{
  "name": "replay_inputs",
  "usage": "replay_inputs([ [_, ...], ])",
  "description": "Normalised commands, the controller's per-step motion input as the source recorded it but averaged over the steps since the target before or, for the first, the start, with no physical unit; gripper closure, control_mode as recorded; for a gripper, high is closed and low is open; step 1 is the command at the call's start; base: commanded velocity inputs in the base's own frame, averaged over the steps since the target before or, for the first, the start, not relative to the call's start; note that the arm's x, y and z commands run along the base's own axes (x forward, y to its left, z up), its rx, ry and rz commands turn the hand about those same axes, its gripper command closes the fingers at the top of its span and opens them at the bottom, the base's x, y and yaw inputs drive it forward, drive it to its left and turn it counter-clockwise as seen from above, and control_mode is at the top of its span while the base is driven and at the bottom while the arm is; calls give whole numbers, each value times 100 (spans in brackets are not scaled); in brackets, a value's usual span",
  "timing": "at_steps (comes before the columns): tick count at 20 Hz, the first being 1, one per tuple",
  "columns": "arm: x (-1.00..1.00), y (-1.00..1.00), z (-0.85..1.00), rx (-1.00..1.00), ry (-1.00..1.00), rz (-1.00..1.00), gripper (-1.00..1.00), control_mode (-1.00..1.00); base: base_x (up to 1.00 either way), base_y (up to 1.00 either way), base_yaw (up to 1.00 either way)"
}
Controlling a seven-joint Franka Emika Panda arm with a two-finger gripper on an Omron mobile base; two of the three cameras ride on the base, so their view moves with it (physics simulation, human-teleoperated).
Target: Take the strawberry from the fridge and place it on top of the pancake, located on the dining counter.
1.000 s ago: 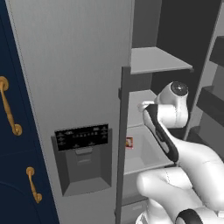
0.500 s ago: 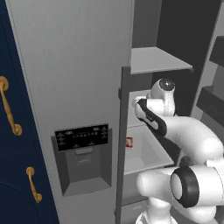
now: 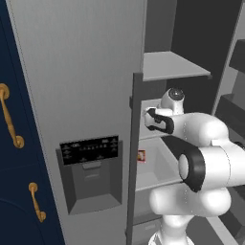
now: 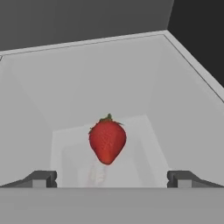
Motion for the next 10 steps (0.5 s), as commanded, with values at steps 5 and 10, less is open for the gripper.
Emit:
replay_inputs([
  [5, 26, -2, -19, 0, 10, 0, -100, -100, 0, 0, 0],
  [10, 31, 0, -2, 0, 1, 0, -100, -100, 0, 0, 0],
])
